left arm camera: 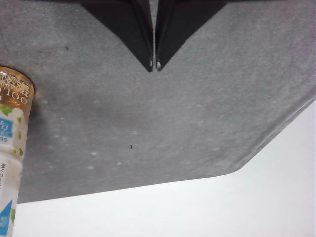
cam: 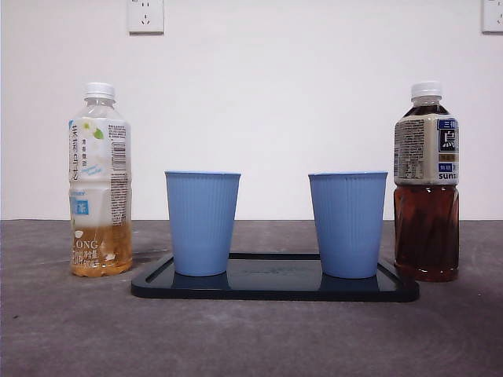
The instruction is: Pour the drink into the cup
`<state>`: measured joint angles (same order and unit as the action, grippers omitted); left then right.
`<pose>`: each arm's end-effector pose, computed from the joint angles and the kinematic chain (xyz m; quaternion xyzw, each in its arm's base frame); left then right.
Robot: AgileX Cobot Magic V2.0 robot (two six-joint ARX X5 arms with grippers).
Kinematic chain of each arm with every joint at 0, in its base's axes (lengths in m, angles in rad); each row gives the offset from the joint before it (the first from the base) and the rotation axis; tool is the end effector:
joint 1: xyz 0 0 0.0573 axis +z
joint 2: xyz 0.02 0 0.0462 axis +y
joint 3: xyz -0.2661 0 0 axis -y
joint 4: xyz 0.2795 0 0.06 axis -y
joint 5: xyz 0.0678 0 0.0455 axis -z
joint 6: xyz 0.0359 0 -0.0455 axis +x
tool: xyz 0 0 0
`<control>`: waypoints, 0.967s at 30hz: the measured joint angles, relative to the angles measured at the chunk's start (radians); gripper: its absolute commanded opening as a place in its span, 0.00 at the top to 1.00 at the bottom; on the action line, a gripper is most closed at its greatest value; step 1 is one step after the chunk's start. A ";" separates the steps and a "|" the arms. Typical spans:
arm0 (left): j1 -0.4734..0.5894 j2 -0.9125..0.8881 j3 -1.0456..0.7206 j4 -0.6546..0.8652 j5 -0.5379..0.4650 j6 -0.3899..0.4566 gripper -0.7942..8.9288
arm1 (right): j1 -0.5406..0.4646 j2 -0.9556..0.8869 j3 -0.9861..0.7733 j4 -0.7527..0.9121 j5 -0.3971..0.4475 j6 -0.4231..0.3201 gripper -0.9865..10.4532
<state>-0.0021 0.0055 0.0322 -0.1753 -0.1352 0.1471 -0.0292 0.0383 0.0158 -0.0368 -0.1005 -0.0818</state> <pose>0.1339 0.0046 0.1571 0.0782 0.0787 0.0607 0.9920 0.1383 -0.0004 0.1613 -0.0389 0.0281 0.0368 0.9982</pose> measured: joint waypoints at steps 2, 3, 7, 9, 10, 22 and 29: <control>0.000 0.000 0.000 0.000 0.000 0.000 0.91 | 0.000 -0.013 0.000 -0.029 0.001 0.000 0.91; 0.000 0.000 0.000 0.000 0.000 0.000 0.91 | 0.000 -0.023 0.000 -0.048 0.006 0.000 0.91; 0.000 0.000 0.000 0.000 0.000 0.000 0.91 | 0.000 -0.036 0.000 -0.113 0.025 0.000 0.91; 0.000 0.000 0.000 0.000 0.000 0.000 0.91 | 0.000 -0.035 0.000 -0.130 0.026 0.000 0.91; 0.000 0.000 0.000 0.000 0.000 0.000 0.91 | 0.000 -0.035 0.000 -0.130 0.027 0.000 0.91; 0.000 0.000 0.000 0.000 0.000 0.000 0.91 | 0.000 -0.036 0.000 -0.127 0.027 0.000 0.91; 0.000 0.000 0.000 0.000 0.000 0.000 0.91 | 0.000 -0.036 0.000 -0.127 0.027 0.000 0.91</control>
<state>-0.0021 0.0055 0.0322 -0.1753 -0.1352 0.1471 -0.0292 0.0025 0.0162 -0.1635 -0.0738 -0.0822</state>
